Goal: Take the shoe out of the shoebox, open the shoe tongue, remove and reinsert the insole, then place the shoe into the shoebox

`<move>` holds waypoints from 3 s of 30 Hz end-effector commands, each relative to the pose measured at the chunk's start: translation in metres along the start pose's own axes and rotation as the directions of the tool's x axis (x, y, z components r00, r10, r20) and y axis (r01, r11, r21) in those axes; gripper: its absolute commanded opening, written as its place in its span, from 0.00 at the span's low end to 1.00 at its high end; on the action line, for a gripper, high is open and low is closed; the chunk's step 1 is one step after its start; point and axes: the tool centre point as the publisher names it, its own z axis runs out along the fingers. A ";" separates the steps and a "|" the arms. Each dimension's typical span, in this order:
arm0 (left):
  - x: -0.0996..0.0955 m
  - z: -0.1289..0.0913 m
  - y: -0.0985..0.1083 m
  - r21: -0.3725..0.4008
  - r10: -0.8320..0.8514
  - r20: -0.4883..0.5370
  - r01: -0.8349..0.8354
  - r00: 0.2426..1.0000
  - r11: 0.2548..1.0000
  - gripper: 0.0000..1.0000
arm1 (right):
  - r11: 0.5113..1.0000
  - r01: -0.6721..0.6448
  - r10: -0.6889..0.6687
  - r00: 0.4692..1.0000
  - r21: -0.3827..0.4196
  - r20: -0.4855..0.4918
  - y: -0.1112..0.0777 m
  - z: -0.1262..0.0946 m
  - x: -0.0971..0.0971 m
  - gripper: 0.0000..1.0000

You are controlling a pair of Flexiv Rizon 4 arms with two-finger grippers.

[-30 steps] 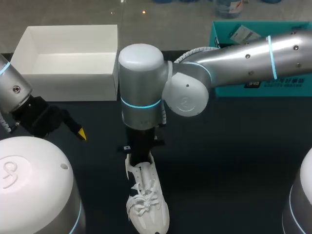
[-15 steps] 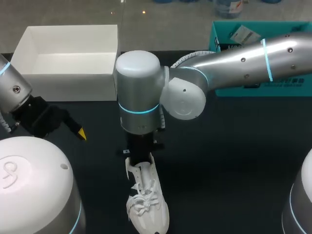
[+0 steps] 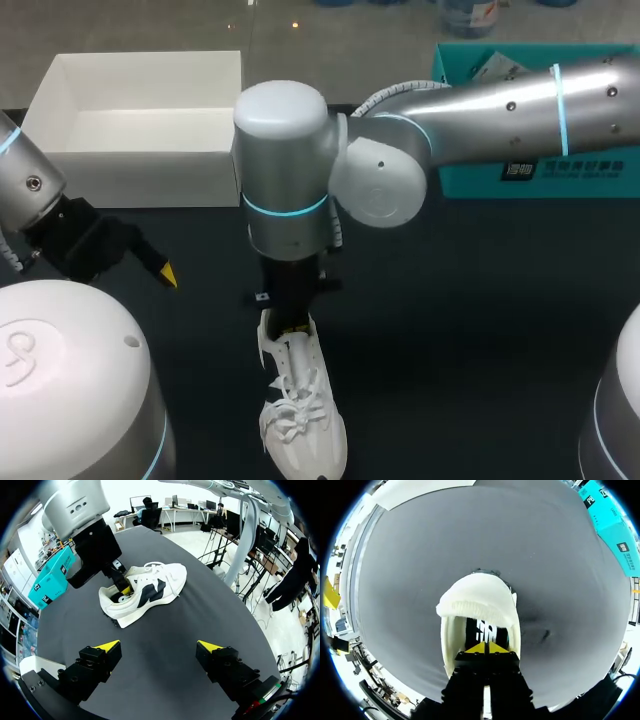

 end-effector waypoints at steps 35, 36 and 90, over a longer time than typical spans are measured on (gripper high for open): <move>-0.001 0.000 0.001 0.000 0.000 -0.003 0.000 1.000 1.000 1.00 | 0.994 0.028 -0.019 0.995 0.103 -0.093 0.004 0.008 0.009 0.55; -0.001 0.000 0.001 0.000 0.000 -0.003 0.000 1.000 1.000 1.00 | 0.994 0.028 -0.018 0.996 0.103 -0.093 0.003 0.008 0.009 0.58; -0.001 0.000 0.001 0.000 0.000 -0.003 0.000 1.000 1.000 1.00 | 0.998 -0.039 0.043 0.996 0.049 -0.080 -0.038 -0.032 0.006 0.00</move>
